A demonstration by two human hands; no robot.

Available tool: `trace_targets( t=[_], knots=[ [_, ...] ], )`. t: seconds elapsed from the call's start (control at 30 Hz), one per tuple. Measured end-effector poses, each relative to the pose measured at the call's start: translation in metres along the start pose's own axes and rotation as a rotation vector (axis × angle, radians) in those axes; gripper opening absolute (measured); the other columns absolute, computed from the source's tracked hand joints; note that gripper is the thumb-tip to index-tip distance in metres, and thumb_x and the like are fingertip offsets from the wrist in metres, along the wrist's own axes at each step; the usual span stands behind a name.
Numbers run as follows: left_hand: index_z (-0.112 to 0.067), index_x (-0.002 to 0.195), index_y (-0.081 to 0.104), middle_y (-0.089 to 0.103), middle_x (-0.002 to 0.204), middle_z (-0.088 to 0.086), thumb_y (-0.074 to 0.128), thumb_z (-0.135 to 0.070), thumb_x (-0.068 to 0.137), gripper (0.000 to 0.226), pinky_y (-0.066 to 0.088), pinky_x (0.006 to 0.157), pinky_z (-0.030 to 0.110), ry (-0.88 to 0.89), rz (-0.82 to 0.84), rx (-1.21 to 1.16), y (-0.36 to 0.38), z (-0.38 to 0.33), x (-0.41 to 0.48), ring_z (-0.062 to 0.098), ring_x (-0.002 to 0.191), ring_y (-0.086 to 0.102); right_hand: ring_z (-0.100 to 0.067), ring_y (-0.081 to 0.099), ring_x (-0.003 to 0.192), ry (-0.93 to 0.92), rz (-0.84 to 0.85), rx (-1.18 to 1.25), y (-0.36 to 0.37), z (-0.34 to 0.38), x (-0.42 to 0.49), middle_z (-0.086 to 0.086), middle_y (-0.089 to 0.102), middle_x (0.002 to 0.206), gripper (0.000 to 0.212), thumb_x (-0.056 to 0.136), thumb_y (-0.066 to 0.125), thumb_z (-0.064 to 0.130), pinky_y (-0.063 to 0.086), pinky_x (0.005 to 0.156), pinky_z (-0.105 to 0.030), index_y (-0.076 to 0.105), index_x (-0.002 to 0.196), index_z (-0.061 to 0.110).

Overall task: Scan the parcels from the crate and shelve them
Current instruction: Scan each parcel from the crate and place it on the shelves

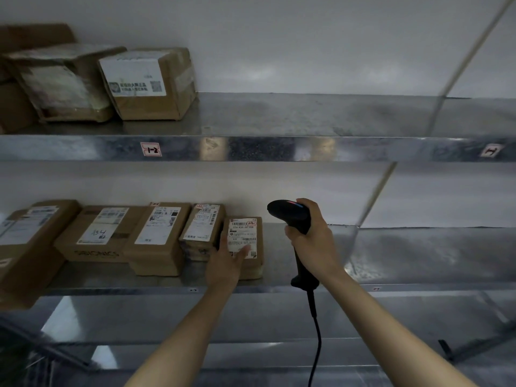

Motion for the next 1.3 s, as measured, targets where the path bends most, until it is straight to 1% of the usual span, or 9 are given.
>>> trace_targets(
  t=[0.1, 0.2, 0.27, 0.43, 0.57, 0.67, 0.83, 1.13, 1.3],
  knots=[
    [-0.022, 0.153, 0.010, 0.022, 0.152, 0.015, 0.048, -0.060, 0.088, 0.084, 0.040, 0.104, 0.050, -0.001, -0.090, 0.066, -0.002, -0.001, -0.016, 0.034, 0.135, 0.034, 0.002, 0.057, 0.072, 0.003, -0.005, 0.021, -0.001, 0.001, -0.002, 0.017, 0.055, 0.092, 0.049, 0.088, 0.055, 0.000, 0.041, 0.057, -0.006, 0.043, 0.130, 0.022],
    [-0.019, 0.153, 0.001, 0.006, 0.158, 0.015, 0.046, -0.064, 0.086, 0.092, 0.027, 0.112, 0.050, -0.054, -0.111, 0.100, 0.007, 0.008, -0.028, 0.035, 0.143, 0.016, 0.008, 0.056, 0.072, -0.007, -0.002, 0.013, -0.001, 0.003, -0.005, 0.020, 0.054, 0.093, 0.049, 0.087, 0.055, 0.001, 0.039, 0.056, -0.003, 0.043, 0.129, 0.023],
    [-0.019, 0.153, -0.003, -0.004, 0.160, 0.013, 0.041, -0.070, 0.084, 0.097, 0.020, 0.113, 0.053, -0.090, -0.130, 0.144, 0.013, 0.013, -0.032, 0.034, 0.145, 0.005, 0.007, 0.056, 0.071, -0.005, -0.003, 0.007, -0.002, 0.002, -0.007, 0.020, 0.054, 0.093, 0.049, 0.087, 0.055, 0.001, 0.039, 0.056, -0.004, 0.042, 0.129, 0.023],
    [-0.016, 0.152, -0.007, -0.011, 0.159, 0.014, 0.036, -0.074, 0.083, 0.100, 0.009, 0.114, 0.060, -0.159, -0.157, 0.219, 0.020, 0.011, -0.027, 0.034, 0.146, -0.007, 0.009, 0.056, 0.073, 0.002, 0.001, 0.006, -0.004, -0.002, -0.007, 0.016, 0.056, 0.094, 0.048, 0.088, 0.055, 0.001, 0.041, 0.056, -0.004, 0.042, 0.128, 0.025],
    [-0.017, 0.152, -0.010, -0.013, 0.159, 0.016, 0.033, -0.075, 0.084, 0.099, 0.005, 0.113, 0.061, -0.184, -0.178, 0.268, 0.022, 0.005, -0.022, 0.034, 0.146, -0.008, 0.004, 0.057, 0.070, 0.017, 0.004, 0.002, -0.005, -0.007, -0.006, 0.016, 0.055, 0.093, 0.048, 0.088, 0.055, 0.001, 0.042, 0.055, -0.007, 0.042, 0.128, 0.024],
    [-0.017, 0.152, -0.012, -0.016, 0.158, 0.016, 0.028, -0.074, 0.086, 0.096, 0.003, 0.113, 0.060, -0.181, -0.192, 0.341, 0.021, 0.001, -0.019, 0.034, 0.146, -0.011, 0.007, 0.057, 0.067, 0.023, 0.005, 0.008, -0.005, -0.010, -0.004, 0.009, 0.057, 0.095, 0.049, 0.088, 0.055, 0.000, 0.042, 0.054, -0.007, 0.043, 0.129, 0.023],
    [-0.017, 0.152, -0.010, -0.018, 0.158, 0.016, 0.028, -0.071, 0.088, 0.092, -0.001, 0.113, 0.060, -0.157, -0.201, 0.379, 0.019, -0.003, -0.010, 0.033, 0.146, -0.014, 0.001, 0.057, 0.067, 0.025, 0.005, 0.000, -0.006, -0.013, 0.001, 0.005, 0.057, 0.099, 0.049, 0.088, 0.055, 0.000, 0.042, 0.054, -0.007, 0.042, 0.129, 0.022],
    [-0.015, 0.153, -0.004, -0.011, 0.159, 0.018, 0.021, -0.074, 0.087, 0.092, 0.000, 0.112, 0.061, -0.163, -0.178, 0.485, 0.018, -0.005, 0.012, 0.035, 0.146, -0.009, 0.000, 0.056, 0.068, 0.037, 0.013, -0.009, -0.008, -0.015, 0.007, 0.009, 0.056, 0.096, 0.049, 0.089, 0.055, 0.001, 0.042, 0.054, -0.007, 0.041, 0.131, 0.023],
    [-0.015, 0.153, -0.002, -0.008, 0.159, 0.018, 0.022, -0.075, 0.086, 0.093, 0.001, 0.112, 0.061, -0.163, -0.161, 0.498, 0.016, -0.004, 0.014, 0.034, 0.146, -0.007, -0.001, 0.056, 0.070, 0.038, 0.019, -0.002, -0.008, -0.012, 0.008, 0.003, 0.057, 0.102, 0.049, 0.089, 0.054, 0.001, 0.042, 0.054, -0.006, 0.041, 0.131, 0.022]
  ],
)
Point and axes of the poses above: each hand's wrist, its own x-axis towards the middle knuckle, its own y-axis out of the palm, z = x × y, the point moved 7 cm from there along x, towards the middle knuckle
